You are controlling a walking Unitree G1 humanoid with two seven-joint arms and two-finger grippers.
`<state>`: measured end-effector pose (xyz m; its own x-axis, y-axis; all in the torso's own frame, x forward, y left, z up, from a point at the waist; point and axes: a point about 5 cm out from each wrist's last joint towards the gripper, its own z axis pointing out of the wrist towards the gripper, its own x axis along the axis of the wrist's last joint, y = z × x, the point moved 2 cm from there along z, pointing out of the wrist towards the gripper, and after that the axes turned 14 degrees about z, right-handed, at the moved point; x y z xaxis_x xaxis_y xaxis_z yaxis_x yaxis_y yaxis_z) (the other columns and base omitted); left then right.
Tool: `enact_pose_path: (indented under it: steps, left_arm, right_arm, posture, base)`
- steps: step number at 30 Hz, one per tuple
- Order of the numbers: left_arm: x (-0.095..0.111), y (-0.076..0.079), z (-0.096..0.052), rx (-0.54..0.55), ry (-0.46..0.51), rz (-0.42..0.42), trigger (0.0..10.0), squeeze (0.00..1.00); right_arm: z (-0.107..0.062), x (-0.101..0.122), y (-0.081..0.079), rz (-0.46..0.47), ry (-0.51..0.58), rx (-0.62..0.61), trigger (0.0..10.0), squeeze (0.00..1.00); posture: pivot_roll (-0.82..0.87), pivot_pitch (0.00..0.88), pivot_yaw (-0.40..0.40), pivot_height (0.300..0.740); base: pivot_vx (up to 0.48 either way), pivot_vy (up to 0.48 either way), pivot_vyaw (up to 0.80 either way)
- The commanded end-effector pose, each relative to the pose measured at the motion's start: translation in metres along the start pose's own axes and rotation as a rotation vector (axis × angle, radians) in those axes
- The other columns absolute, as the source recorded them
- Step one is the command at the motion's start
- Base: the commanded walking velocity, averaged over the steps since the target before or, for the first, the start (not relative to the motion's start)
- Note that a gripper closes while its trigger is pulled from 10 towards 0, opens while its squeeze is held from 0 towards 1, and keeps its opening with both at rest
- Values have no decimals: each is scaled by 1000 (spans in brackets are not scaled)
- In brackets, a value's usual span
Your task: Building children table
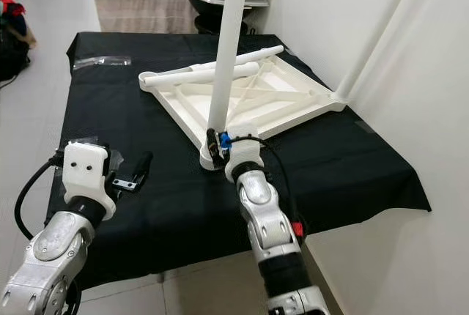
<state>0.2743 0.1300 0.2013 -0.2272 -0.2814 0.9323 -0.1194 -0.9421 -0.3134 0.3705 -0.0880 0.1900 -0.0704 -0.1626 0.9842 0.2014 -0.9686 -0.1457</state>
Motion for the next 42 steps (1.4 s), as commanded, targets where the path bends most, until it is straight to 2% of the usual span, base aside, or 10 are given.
enact_pose_path:
  steps: [1, 5, 12, 13, 27, 32, 34, 35, 38, 42]
  left_arm:
    - [1, 5, 0, -19, 2, -10, 10000, 0]
    - [4, 5, 0, -21, 13, -10, 10000, 0]
    - [5, 5, 0, -21, 12, -10, 10000, 0]
    - [5, 5, 0, -21, 12, -10, 10000, 0]
    - [7, 4, 2, -21, 24, 1, 10000, 0]
    - [7, 5, 1, -25, 25, 6, 10000, 0]
    - [7, 5, 1, -25, 24, 10, 10000, 0]
    - [7, 5, 1, -25, 24, 10, 10000, 0]
    - [7, 6, 2, -29, 26, 9, 10000, 0]
    - [8, 6, 2, -33, 29, 7, 10000, 0]
  right_arm:
    - [3, -3, -4, 18, -22, 0, 10000, 0]
    - [18, 10, -15, 36, 5, -5, 10000, 0]
    - [23, 17, -16, 34, 23, -29, 10000, 0]
    - [26, 19, -16, 20, 32, -45, 0, 0]
    - [32, 19, 11, -23, 37, -179, 0, 0]
    - [30, 19, 33, -60, 34, -248, 0, 0]
    - [21, 21, 76, -109, 36, -402, 0, 0]
    - [21, 21, 76, -109, 36, -402, 0, 0]
    - [-3, 20, 147, -144, -9, -635, 0, 0]
    - [-25, 17, 190, -141, -49, -760, 0, 0]
  posture:
    - [71, 97, -124, 740]
    - [73, 102, -131, 740]
    - [72, 101, -131, 740]
    - [73, 99, -133, 740]
    - [72, 93, -135, 740]
    - [76, 91, -138, 740]
    - [68, 93, -132, 740]
    - [68, 93, -132, 740]
    - [63, 91, -130, 740]
    - [59, 89, -126, 740]
  base:
    - [0, 0, 0]
    - [0, 0, 0]
    - [0, 0, 0]
    - [0, 0, 0]
    - [0, 0, 0]
    - [0, 0, 0]
    - [0, 0, 0]
    - [0, 0, 0]
    - [0, 0, 0]
    - [0, 0, 0]
